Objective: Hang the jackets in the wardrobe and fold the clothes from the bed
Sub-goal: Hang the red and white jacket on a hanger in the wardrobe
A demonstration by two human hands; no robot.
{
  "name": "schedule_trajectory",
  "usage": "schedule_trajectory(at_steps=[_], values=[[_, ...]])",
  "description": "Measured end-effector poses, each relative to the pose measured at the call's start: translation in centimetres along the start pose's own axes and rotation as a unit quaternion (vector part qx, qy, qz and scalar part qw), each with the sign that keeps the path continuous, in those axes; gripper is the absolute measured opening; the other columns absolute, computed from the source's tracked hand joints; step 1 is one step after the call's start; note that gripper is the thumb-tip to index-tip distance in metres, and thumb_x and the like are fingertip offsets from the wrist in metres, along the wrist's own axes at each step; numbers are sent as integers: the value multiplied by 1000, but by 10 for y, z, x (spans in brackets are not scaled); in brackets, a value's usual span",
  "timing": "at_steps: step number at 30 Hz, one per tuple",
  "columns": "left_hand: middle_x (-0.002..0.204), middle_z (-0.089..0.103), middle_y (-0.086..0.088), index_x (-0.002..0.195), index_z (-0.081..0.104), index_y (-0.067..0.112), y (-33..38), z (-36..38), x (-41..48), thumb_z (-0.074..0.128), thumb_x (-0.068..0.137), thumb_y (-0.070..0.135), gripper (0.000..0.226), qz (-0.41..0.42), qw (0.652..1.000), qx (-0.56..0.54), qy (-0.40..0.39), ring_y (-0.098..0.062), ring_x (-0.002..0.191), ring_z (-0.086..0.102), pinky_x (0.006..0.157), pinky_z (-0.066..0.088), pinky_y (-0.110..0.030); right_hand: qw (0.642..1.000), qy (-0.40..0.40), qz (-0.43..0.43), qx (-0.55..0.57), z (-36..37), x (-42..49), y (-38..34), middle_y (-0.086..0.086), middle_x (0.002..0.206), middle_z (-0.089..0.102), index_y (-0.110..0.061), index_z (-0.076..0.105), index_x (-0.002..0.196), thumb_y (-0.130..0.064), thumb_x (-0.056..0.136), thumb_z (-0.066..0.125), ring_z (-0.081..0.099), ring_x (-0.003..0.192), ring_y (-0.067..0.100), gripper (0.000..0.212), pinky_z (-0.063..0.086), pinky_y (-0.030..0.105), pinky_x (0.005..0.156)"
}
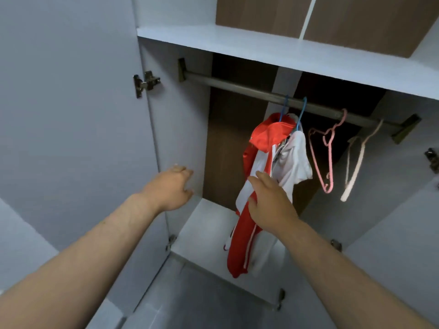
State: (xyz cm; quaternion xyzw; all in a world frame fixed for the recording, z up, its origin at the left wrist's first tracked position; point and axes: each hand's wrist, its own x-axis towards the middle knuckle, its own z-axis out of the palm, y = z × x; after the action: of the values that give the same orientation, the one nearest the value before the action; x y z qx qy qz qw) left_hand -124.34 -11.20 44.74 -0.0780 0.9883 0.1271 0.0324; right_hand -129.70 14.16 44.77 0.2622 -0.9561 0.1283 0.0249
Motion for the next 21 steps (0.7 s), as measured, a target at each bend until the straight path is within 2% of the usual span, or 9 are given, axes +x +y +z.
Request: schedule_trajectory(at_steps=[4,8,13,21], values=[[156,35,-11,150,36,14,-37,-4,-57,56,96,34,62,-40,999,-14,20,-27,144,32,117,28,-33,999,-22,-41,14,6,-17,-47,0,165,16,-24,29,154,-29,103,48,12,153,21,55,19,38,121],[160,28,-11,152,33,14,-68,-8,-114,53,98,37,61,-78,996,-16,29,-25,149,23,121,21,-35,996,-29,-77,19,15,-41,-88,1,165,19,-21,31,154,-26,102,48,11,153,21,55,19,35,120],[159,32,-9,152,33,13,-103,-6,-201,53,98,35,62,-101,993,-25,49,-23,147,27,118,22,-31,992,-52,-108,31,27,-84,-148,4,164,21,-19,31,154,-24,102,48,12,153,22,55,19,35,120],[149,44,-5,149,38,13,-157,21,-363,52,98,35,57,-181,979,-57,69,-22,139,38,113,32,-34,979,-103,-170,31,42,-181,-242,4,160,27,-16,34,151,-21,101,49,21,149,21,53,21,33,119]])
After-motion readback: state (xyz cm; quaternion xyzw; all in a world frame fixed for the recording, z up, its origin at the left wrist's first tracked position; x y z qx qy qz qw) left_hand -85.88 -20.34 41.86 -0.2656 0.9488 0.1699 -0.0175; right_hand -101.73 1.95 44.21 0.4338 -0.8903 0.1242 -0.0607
